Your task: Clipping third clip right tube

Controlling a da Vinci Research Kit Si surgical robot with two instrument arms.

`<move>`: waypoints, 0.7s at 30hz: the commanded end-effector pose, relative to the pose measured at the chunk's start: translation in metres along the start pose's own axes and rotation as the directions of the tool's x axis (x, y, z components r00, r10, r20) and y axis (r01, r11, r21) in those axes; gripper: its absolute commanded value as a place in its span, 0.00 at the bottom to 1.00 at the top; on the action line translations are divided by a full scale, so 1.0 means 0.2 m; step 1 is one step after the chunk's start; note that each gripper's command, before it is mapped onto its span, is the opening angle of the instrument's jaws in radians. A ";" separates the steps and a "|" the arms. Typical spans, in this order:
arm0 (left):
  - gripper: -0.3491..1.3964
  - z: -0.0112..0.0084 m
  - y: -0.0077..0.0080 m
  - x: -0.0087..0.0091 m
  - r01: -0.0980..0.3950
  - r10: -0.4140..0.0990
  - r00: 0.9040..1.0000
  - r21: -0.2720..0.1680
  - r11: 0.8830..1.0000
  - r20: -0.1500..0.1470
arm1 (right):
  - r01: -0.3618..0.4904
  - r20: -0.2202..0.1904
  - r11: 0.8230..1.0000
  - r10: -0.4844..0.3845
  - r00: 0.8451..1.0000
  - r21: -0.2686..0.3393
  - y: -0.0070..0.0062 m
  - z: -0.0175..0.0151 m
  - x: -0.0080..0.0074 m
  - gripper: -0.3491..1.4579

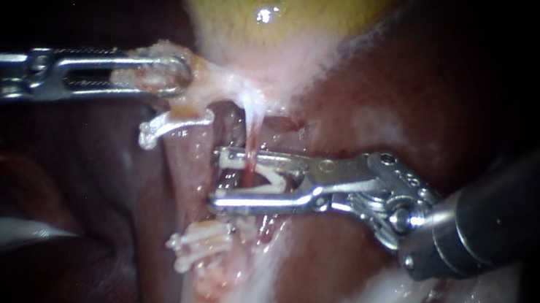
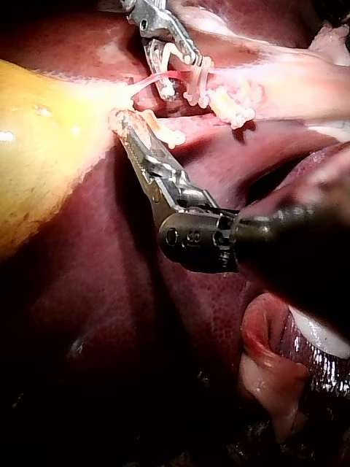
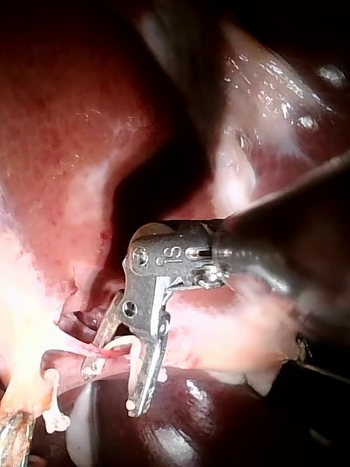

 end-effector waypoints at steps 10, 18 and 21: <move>0.00 0.000 0.000 0.000 0.000 0.000 1.000 0.000 1.000 0.000 | -0.004 -0.008 1.000 0.004 1.000 -0.011 0.000 0.000 0.004 0.41; 0.00 0.000 0.000 0.000 0.000 0.000 1.000 0.000 1.000 0.000 | -0.018 -0.035 0.998 0.016 0.999 -0.058 -0.001 -0.005 0.011 0.24; 0.00 0.000 0.000 0.000 0.000 0.000 1.000 0.000 1.000 0.000 | -0.019 -0.042 0.996 0.015 0.999 -0.084 0.001 -0.007 0.011 0.11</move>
